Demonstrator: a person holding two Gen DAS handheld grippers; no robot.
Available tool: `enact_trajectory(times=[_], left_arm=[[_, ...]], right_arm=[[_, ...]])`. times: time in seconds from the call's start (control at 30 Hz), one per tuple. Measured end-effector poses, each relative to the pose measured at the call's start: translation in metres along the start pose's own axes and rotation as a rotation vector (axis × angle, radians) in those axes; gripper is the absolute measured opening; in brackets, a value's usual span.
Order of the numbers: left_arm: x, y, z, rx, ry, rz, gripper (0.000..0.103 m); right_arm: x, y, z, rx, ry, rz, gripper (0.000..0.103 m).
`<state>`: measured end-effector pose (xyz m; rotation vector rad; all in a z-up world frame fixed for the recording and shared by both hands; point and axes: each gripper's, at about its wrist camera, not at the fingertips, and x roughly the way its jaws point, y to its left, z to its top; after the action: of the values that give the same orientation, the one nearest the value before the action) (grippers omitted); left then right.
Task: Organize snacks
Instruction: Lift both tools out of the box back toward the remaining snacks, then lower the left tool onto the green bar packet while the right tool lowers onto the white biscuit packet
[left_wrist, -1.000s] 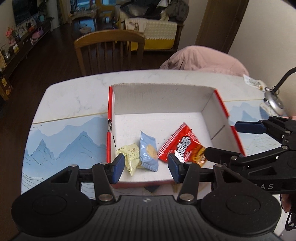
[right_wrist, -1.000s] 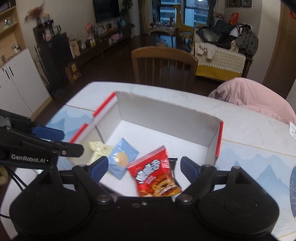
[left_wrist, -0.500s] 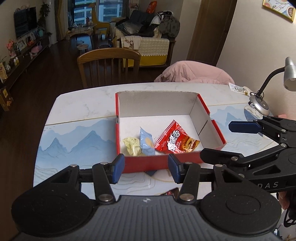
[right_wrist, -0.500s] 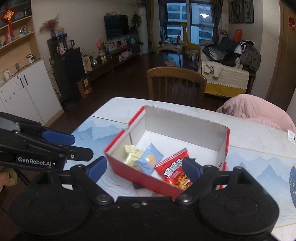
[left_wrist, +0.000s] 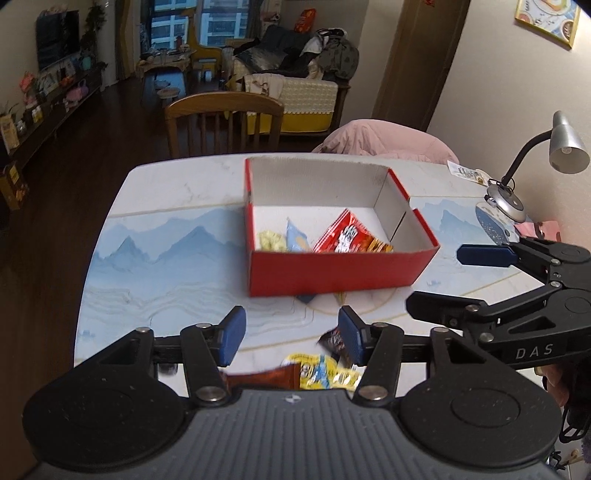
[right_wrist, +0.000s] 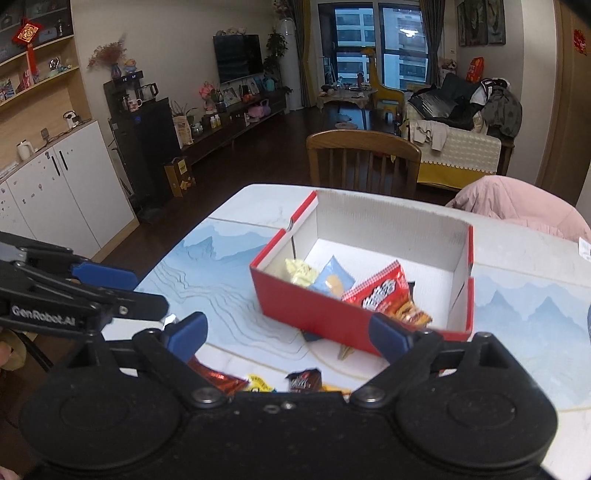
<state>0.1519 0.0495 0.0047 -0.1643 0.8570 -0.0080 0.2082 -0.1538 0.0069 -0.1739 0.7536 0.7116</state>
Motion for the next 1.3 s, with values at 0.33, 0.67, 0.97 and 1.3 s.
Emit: enact_trajectory(times=[0.33, 0.67, 0.97, 1.3], left_arm=[[0.003, 0.023, -0.05, -0.11, 0.056, 0.007, 0.074], [0.035, 0.041, -0.104, -0.263, 0.225, 0.035, 0.076], [0.071, 0.053, -0.122, -0.514, 0.377, 0.043, 0.076], [0.097, 0.054, -0.131, -0.741, 0.438, 0.101, 0.076]], right_arm=[[0.007, 0.012, -0.043, -0.002, 0.025, 0.036, 0.103], [0.028, 0.019, -0.087, -0.038, 0.125, 0.066, 0.103], [0.046, 0.018, -0.107, -0.125, 0.196, 0.089, 0.1], [0.075, 0.004, -0.104, -0.201, 0.261, 0.113, 0.094]])
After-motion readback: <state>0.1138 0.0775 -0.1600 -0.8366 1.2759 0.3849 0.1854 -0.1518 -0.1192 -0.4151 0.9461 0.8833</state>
